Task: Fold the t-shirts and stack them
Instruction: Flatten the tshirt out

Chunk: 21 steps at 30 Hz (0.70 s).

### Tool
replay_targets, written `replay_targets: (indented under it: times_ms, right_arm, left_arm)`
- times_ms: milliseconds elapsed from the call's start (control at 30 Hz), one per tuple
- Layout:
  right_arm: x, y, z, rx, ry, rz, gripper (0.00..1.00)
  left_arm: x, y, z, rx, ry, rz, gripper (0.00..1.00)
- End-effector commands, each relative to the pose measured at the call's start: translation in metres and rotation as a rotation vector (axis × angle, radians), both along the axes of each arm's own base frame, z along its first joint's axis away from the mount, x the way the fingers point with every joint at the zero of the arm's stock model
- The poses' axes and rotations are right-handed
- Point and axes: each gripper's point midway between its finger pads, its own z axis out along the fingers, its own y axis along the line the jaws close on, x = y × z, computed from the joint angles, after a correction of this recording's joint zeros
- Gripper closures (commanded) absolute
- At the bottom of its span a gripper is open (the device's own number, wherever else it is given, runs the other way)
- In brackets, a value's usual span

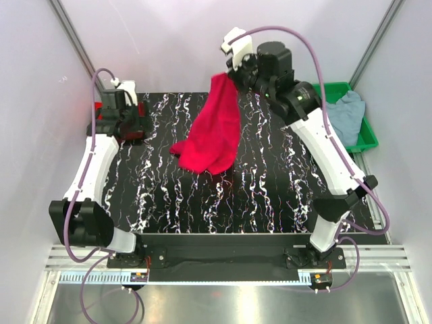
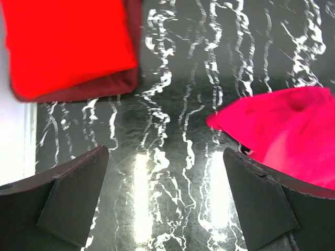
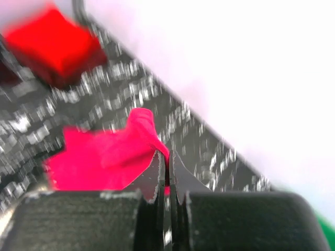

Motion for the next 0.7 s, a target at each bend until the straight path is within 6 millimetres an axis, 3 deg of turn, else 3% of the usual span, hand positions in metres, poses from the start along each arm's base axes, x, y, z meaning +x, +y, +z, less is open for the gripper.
replay_targets:
  times_ms: [0,67,133,200,333,400,500,533,600,667]
  right_arm:
    - [-0.015,0.030,0.022,0.063,-0.001,0.106,1.00]
    - [-0.021,0.041,0.023,0.070,0.002,0.149,1.00]
    - [-0.034,0.049,0.011,0.052,0.051,0.204,1.00]
    - [-0.063,0.063,0.010,0.075,0.104,0.340,1.00]
    - [-0.104,0.087,0.036,0.136,0.078,0.479,1.00]
    - [-0.111,0.099,0.041,0.139,0.066,0.507,1.00]
    - [-0.123,0.128,0.043,0.193,0.090,0.592,1.00]
    - [-0.131,0.148,0.047,0.218,0.074,0.646,1.00]
    - [-0.145,0.168,0.061,0.260,0.043,0.693,1.00]
    - [-0.166,0.180,0.089,0.321,-0.011,0.761,1.00]
  left_arm:
    - [0.000,0.007,0.044,-0.037,-0.124,0.029,0.01]
    - [-0.003,0.009,0.049,-0.037,-0.135,0.035,0.01]
    - [-0.006,0.009,0.053,-0.044,-0.146,0.041,0.01]
    - [-0.007,0.022,0.053,-0.049,-0.148,0.078,0.01]
    - [-0.008,0.032,0.049,-0.061,-0.145,0.116,0.01]
    - [-0.008,0.040,0.046,-0.071,-0.140,0.142,0.01]
    - [-0.007,0.047,0.047,-0.077,-0.141,0.172,0.01]
    - [-0.008,0.049,0.048,-0.082,-0.143,0.184,0.01]
    - [-0.010,0.055,0.050,-0.087,-0.149,0.203,0.01]
    - [-0.013,0.058,0.047,-0.094,-0.142,0.211,0.01]
